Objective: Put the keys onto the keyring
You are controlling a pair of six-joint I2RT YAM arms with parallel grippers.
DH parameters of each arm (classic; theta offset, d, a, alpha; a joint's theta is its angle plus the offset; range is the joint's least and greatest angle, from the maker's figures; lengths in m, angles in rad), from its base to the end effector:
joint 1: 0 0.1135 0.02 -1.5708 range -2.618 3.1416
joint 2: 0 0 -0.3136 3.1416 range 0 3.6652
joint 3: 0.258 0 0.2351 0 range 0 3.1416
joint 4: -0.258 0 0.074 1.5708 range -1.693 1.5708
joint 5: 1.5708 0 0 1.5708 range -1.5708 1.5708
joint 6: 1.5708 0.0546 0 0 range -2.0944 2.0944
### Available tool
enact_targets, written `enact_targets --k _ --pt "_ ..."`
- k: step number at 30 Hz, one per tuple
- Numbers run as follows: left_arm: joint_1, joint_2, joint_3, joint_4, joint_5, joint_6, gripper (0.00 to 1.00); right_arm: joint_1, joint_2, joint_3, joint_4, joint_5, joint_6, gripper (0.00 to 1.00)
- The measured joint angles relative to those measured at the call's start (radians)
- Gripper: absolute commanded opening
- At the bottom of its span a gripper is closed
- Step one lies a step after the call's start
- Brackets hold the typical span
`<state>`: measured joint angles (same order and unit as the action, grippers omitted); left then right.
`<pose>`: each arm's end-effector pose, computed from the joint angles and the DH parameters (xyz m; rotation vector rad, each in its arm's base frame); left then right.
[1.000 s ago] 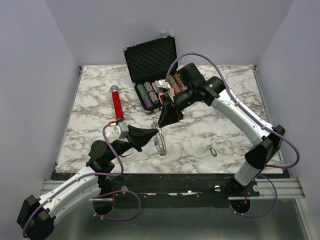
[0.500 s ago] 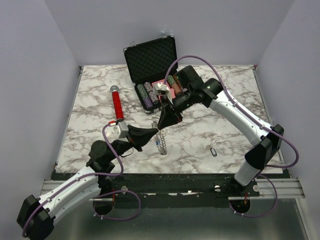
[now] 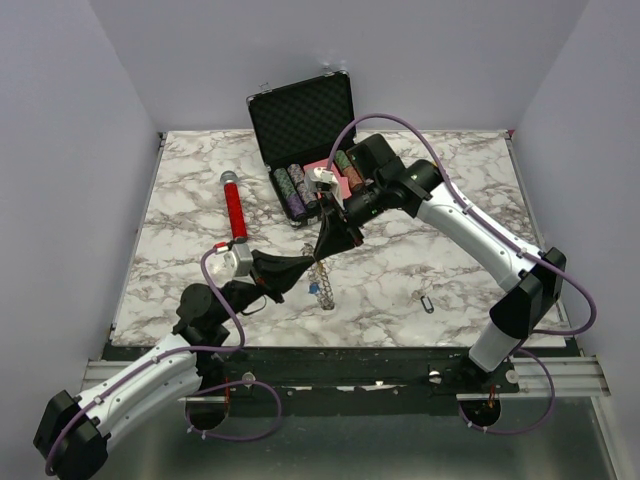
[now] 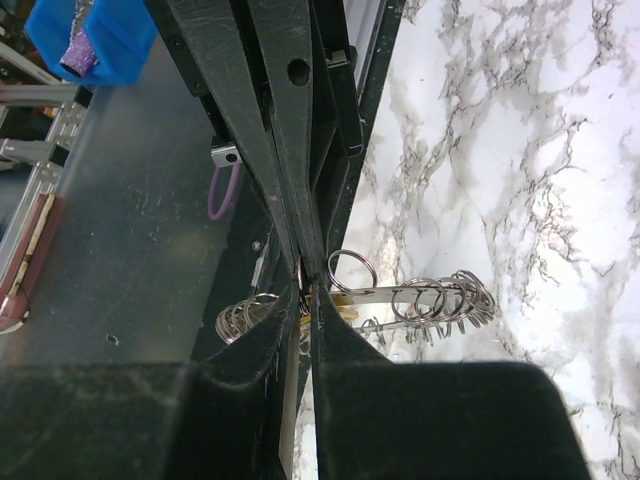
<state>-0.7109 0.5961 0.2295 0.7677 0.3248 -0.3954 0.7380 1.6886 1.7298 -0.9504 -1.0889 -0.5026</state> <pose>0.0720 -0.0850 0.3132 0.4963 1.1727 -1.1531 0.2209 0.2662 0.4159 -1.6807 1.5516 1.4369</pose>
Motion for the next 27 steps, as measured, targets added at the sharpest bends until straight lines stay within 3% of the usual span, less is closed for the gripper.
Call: enact_targets --k 5,8,15,16,20,23,27 --pt "0.0 -0.002 -0.015 0.018 -0.011 -0.013 0.0 0.0 0.0 -0.016 0.02 -0.005 0.016 0.1" --pt "0.0 -0.002 -0.024 0.031 -0.02 -0.021 0.0 0.0 0.0 -0.021 0.033 -0.006 0.025 0.0" --pt "-0.003 -0.005 -0.03 0.045 -0.033 -0.036 0.0 0.0 0.0 -0.016 0.028 -0.008 0.0 0.0" --pt "-0.003 -0.006 -0.03 0.043 -0.034 -0.037 0.03 0.001 0.0 -0.01 0.017 -0.008 -0.023 0.0" --pt "-0.005 -0.039 -0.027 0.007 -0.034 -0.037 0.45 0.01 0.0 0.021 -0.032 0.002 -0.102 0.0" --pt "-0.004 -0.087 0.004 -0.101 -0.043 -0.013 0.57 0.009 0.0 0.038 -0.09 0.027 -0.15 0.0" --pt "-0.003 -0.136 0.097 -0.294 -0.045 0.05 0.63 0.007 0.0 0.053 -0.159 0.086 -0.215 0.0"
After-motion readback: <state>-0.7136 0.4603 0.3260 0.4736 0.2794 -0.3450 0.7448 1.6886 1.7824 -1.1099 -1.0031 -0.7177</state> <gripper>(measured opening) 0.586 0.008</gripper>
